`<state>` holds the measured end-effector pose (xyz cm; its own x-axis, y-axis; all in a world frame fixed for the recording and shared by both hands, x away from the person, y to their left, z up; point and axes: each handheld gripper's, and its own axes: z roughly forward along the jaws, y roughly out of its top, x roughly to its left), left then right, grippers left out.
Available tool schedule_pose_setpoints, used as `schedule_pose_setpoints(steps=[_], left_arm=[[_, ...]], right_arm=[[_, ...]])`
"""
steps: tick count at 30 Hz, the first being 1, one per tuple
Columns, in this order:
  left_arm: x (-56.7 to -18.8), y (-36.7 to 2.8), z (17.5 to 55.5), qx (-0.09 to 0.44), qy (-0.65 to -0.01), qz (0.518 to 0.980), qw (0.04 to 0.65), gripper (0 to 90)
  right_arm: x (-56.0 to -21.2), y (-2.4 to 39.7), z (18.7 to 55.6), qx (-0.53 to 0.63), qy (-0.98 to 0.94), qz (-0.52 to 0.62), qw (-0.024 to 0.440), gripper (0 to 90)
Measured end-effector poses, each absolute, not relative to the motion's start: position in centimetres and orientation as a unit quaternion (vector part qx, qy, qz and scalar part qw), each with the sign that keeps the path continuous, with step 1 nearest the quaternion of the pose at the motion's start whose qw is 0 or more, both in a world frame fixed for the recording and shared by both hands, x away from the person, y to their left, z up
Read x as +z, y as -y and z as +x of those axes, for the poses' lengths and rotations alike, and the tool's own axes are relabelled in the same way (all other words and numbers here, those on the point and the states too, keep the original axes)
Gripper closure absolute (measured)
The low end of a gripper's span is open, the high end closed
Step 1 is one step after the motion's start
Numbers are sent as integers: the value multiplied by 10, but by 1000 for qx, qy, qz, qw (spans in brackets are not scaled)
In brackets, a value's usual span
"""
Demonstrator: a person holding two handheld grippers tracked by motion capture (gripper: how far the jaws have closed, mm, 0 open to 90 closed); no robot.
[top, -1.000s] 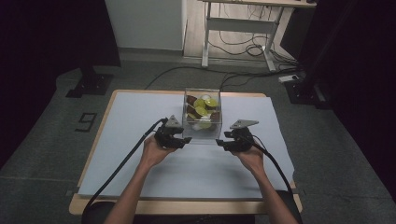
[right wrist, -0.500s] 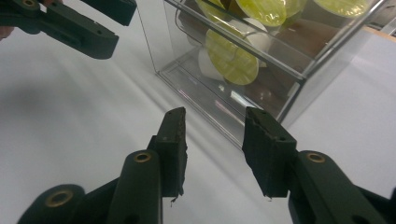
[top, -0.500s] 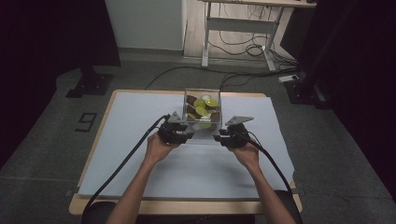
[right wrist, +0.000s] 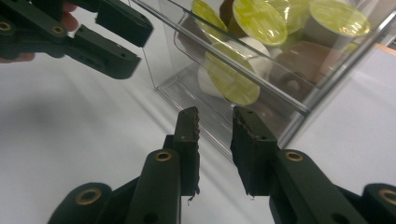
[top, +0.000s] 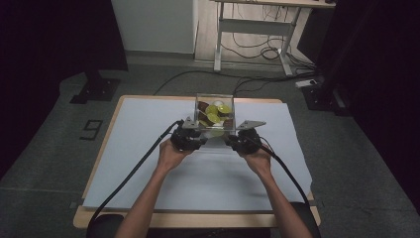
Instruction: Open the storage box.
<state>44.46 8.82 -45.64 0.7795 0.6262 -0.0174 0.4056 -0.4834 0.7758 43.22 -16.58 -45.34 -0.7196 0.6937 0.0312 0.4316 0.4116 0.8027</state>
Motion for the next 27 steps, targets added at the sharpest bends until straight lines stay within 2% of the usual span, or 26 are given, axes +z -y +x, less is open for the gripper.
schedule_pose_setpoints(steps=[17,27], left_arm=[[-460,-79,453,141,-304,849,408,658],[-462,-76,455,136,-307,844,418,681]], right_arm=[[-458,152,444,419,-821,352,166,772],[-461,149,451,414,-815,366,174,771]])
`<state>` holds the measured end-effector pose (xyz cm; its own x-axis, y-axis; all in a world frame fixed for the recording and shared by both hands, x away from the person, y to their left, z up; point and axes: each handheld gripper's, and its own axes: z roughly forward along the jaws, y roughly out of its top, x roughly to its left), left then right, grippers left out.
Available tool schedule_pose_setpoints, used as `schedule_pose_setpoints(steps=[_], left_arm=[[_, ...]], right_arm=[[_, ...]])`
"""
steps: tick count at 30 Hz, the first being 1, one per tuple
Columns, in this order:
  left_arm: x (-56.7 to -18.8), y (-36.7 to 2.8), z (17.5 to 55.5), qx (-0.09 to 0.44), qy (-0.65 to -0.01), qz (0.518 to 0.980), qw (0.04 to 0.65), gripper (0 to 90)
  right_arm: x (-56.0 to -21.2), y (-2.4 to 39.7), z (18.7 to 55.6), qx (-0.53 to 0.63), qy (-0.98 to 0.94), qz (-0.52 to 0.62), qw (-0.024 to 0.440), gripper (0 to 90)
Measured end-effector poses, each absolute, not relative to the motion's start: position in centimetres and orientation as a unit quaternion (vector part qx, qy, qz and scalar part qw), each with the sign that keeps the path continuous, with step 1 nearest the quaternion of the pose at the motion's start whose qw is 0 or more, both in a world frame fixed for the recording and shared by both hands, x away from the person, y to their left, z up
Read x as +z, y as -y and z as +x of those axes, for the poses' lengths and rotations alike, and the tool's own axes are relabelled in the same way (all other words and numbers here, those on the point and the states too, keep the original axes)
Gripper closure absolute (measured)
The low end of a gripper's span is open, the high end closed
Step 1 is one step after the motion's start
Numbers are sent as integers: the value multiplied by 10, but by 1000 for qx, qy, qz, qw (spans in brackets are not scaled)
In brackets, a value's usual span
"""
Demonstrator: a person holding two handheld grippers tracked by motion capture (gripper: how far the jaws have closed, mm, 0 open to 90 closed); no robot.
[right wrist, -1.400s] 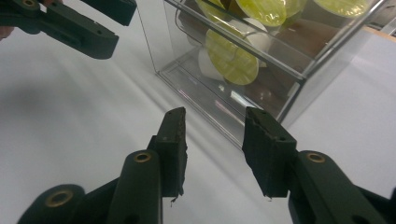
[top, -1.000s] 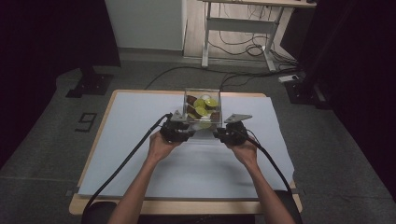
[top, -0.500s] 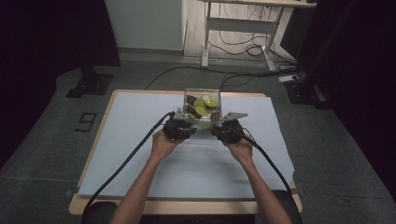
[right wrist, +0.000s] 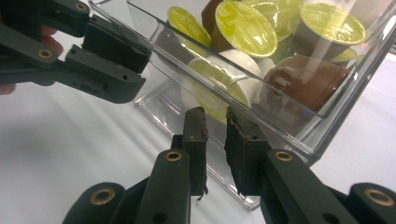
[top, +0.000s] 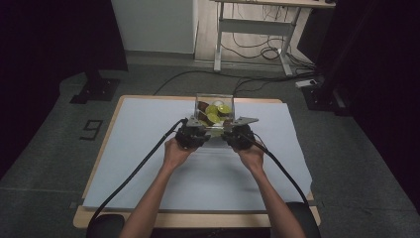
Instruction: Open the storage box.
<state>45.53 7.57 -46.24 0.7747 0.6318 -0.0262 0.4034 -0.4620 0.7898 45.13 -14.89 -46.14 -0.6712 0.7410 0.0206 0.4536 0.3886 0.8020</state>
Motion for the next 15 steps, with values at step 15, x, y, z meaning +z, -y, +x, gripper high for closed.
schedule_pose_setpoints(steps=[15], left_arm=[[-465,-73,456,135,-312,837,428,677]], right_arm=[[-466,145,456,431,-809,368,157,760]])
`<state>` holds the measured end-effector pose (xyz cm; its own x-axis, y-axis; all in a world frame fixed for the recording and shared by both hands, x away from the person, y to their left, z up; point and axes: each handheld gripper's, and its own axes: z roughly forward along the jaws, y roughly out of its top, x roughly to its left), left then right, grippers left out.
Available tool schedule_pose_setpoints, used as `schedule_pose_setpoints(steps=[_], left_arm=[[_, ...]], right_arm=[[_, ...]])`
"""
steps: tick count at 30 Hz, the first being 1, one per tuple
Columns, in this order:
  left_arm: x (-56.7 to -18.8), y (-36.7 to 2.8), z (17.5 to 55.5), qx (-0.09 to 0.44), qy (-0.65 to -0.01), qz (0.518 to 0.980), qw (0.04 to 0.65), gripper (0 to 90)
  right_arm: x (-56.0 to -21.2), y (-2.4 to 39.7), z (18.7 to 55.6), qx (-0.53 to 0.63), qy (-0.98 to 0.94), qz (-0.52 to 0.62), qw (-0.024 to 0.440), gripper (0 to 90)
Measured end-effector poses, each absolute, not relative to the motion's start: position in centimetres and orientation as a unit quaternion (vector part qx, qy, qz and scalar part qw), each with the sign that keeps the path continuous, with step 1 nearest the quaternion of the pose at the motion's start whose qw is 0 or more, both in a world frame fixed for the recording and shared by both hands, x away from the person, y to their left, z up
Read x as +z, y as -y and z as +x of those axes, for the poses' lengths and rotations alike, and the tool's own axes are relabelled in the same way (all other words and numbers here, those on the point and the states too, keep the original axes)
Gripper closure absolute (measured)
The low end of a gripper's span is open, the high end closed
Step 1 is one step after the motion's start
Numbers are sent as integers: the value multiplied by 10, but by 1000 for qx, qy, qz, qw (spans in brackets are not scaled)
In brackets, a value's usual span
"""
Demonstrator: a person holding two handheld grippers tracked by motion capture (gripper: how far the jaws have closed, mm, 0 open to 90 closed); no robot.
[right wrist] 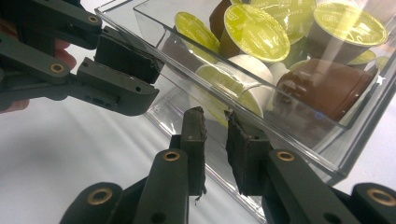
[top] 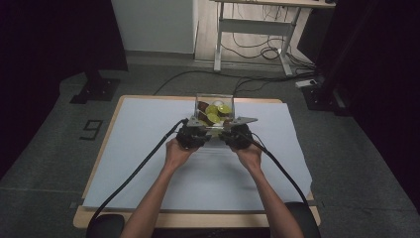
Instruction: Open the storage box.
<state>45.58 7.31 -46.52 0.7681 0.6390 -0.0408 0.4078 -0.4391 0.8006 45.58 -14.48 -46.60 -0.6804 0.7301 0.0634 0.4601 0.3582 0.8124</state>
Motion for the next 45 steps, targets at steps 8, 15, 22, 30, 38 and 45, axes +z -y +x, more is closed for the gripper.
schedule_pose_setpoints(steps=[8,15,22,30,38,45], left_arm=[[-464,-72,453,143,-313,837,425,686],[-462,-72,450,146,-313,835,428,686],[-462,-74,445,143,-306,837,430,686],[-462,-75,439,141,-300,840,430,686],[-462,-76,431,142,-295,843,428,692],[-463,-77,424,139,-294,841,432,695]], right_arm=[[-465,145,454,430,-811,362,162,760],[-464,146,452,433,-813,358,155,760],[-462,146,448,437,-815,350,147,755],[-460,144,440,432,-822,339,151,754],[-460,141,432,426,-828,331,152,744],[-461,139,426,422,-832,327,150,737]])
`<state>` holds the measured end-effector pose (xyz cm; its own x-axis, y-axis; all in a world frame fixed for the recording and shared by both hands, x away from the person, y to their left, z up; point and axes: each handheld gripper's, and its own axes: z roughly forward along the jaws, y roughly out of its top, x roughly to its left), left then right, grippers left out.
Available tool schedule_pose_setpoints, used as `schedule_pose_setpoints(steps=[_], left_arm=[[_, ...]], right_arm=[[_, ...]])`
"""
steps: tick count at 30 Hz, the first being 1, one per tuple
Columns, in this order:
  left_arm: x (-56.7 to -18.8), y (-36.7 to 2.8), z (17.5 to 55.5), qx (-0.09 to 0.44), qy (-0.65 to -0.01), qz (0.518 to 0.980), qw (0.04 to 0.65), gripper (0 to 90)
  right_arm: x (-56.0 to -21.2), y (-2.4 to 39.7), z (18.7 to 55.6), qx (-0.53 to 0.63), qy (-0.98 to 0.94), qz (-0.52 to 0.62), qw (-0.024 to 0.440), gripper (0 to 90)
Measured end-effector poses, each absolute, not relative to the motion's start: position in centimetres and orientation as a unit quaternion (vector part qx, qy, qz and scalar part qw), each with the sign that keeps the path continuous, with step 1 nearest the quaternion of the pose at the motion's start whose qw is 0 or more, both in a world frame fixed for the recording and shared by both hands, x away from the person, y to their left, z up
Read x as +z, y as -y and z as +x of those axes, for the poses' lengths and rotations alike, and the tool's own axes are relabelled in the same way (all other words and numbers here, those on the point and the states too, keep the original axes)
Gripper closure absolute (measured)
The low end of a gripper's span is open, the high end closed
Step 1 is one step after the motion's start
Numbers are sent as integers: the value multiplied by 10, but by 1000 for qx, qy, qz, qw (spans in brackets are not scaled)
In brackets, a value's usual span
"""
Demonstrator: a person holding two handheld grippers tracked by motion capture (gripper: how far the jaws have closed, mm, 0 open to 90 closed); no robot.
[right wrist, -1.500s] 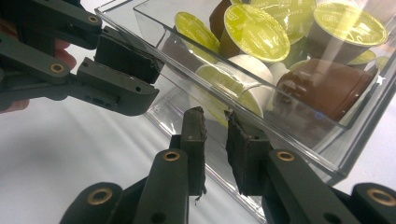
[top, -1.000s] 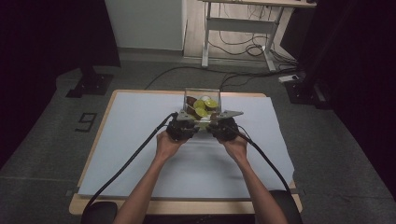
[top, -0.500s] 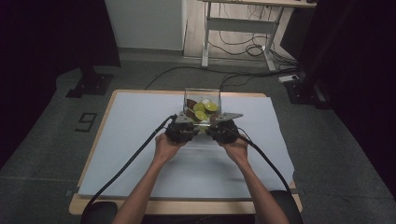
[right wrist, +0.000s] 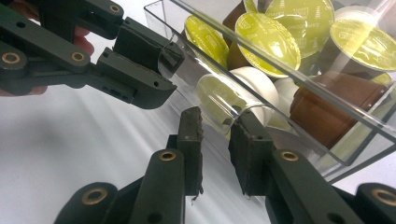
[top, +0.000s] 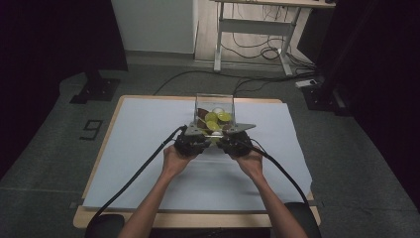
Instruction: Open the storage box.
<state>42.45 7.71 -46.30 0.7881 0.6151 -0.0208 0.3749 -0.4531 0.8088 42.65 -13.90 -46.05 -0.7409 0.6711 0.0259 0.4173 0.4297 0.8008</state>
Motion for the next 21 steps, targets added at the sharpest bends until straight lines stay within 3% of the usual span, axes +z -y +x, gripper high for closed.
schedule_pose_setpoints(steps=[21], left_arm=[[-464,-76,408,134,-285,841,440,695]], right_arm=[[-461,143,413,424,-834,322,143,735]])
